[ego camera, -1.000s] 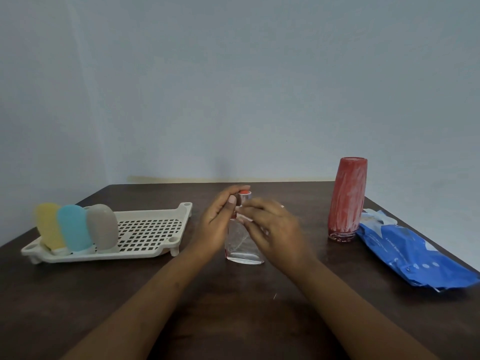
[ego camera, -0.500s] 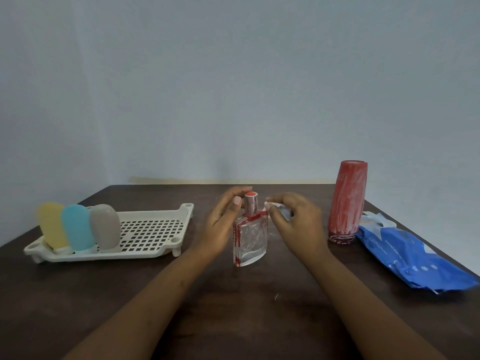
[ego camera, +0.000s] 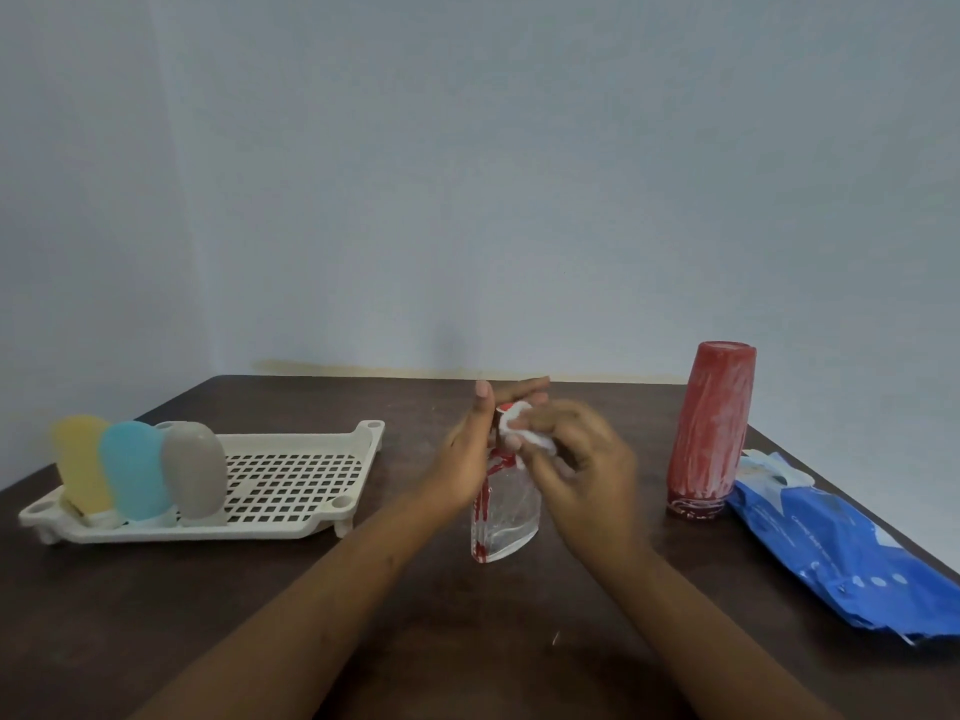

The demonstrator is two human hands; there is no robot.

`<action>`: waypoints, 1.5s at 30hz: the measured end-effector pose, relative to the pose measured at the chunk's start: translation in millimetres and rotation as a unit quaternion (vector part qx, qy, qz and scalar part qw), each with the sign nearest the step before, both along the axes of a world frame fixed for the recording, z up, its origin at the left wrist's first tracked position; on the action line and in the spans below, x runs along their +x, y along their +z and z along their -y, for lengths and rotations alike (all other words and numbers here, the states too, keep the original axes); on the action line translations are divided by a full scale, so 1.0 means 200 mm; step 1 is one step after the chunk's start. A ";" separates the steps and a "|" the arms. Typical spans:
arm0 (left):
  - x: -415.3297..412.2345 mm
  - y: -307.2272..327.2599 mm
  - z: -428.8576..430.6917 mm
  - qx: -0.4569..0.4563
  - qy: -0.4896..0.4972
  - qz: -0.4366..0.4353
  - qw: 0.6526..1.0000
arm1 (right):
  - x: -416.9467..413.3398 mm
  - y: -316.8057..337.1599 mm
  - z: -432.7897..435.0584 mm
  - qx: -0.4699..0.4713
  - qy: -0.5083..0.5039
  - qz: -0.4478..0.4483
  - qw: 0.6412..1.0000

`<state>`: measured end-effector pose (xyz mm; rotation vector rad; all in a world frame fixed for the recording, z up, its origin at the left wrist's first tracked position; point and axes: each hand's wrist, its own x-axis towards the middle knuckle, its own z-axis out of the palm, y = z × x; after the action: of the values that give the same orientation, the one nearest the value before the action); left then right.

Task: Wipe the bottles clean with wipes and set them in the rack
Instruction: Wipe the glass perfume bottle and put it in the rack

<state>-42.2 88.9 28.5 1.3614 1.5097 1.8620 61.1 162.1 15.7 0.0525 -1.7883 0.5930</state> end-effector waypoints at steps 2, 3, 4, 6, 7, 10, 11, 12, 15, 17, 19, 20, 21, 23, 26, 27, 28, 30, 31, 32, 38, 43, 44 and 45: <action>-0.01 -0.01 0.00 -0.002 -0.002 -0.003 1.000 | 0.00 -0.01 0.01 0.052 -0.005 0.058 0.997; -0.01 0.00 0.01 -0.003 -0.004 -0.010 1.000 | 0.00 -0.01 0.01 0.064 -0.005 0.075 0.995; -0.01 0.00 0.02 -0.005 -0.002 -0.018 1.000 | 0.00 -0.01 0.01 0.068 -0.002 0.083 0.994; 0.00 0.00 0.03 -0.009 0.004 -0.036 0.999 | 0.01 -0.01 0.00 0.061 0.010 0.091 0.994; 0.00 0.01 0.03 -0.010 0.006 -0.045 0.999 | 0.02 0.00 0.00 0.051 0.016 0.094 0.994; 0.01 0.01 0.03 -0.009 0.007 -0.054 0.998 | 0.04 0.01 -0.01 0.017 0.038 0.110 0.993; 0.01 0.01 0.03 -0.011 0.004 -0.054 0.998 | 0.04 0.01 -0.01 0.012 0.042 0.116 0.992; 0.01 0.01 0.03 -0.012 0.001 -0.052 0.999 | 0.04 0.01 0.00 0.010 0.043 0.119 0.992; 0.02 0.01 0.02 -0.013 -0.007 -0.010 1.000 | 0.05 0.04 -0.01 -0.017 0.039 0.085 0.995; 0.01 0.00 0.02 -0.022 0.005 0.016 1.000 | 0.05 0.05 -0.04 -0.065 0.022 0.025 0.997; 0.02 -0.01 0.02 -0.044 0.032 0.009 0.998 | 0.05 0.07 -0.07 -0.124 0.017 -0.023 0.992; 0.02 -0.01 0.03 -0.051 0.040 0.001 0.998 | 0.04 0.07 -0.07 -0.133 0.017 -0.029 0.991; 0.02 -0.01 0.03 -0.054 0.043 -0.004 0.998 | 0.03 0.07 -0.06 -0.123 0.013 -0.025 0.992; 0.03 -0.02 0.02 -0.062 0.049 -0.003 0.997 | 0.01 0.05 -0.04 -0.087 0.007 -0.001 0.996; 0.02 -0.02 0.03 -0.064 0.045 -0.003 0.997 | -0.02 0.03 -0.03 -0.120 0.044 0.036 0.991; 0.01 -0.03 0.02 -0.069 0.041 -0.009 0.997 | -0.02 0.03 -0.04 -0.151 0.076 0.052 0.984; 0.01 -0.03 0.02 -0.070 0.035 -0.015 0.997 | -0.02 0.03 -0.05 -0.179 0.111 0.071 0.975; 0.01 -0.02 0.02 -0.045 0.020 -0.021 0.999 | -0.02 0.04 -0.06 -0.211 0.159 0.112 0.958; 0.00 -0.02 0.02 -0.027 0.014 -0.030 0.999 | -0.02 0.04 -0.06 -0.215 0.169 0.132 0.953; -0.01 -0.02 0.02 -0.013 0.013 -0.043 0.999 | -0.02 0.05 -0.06 -0.210 0.172 0.148 0.951; -0.03 -0.05 0.00 0.034 0.034 -0.099 0.994 | -0.03 0.03 -0.07 -0.202 0.155 0.244 0.936; -0.05 -0.06 -0.02 0.048 0.055 -0.119 0.990 | -0.04 0.04 -0.12 -0.134 0.093 0.239 0.957; -0.05 -0.06 -0.02 0.050 0.057 -0.124 0.989 | -0.04 0.04 -0.13 -0.122 0.079 0.239 0.960; -0.05 -0.05 -0.02 0.051 0.059 -0.128 0.989 | -0.05 0.03 -0.14 -0.116 0.066 0.238 0.962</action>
<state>-52.2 93.2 17.8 1.6446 1.6703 1.9184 51.6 189.9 21.8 -0.1452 -2.1757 0.9696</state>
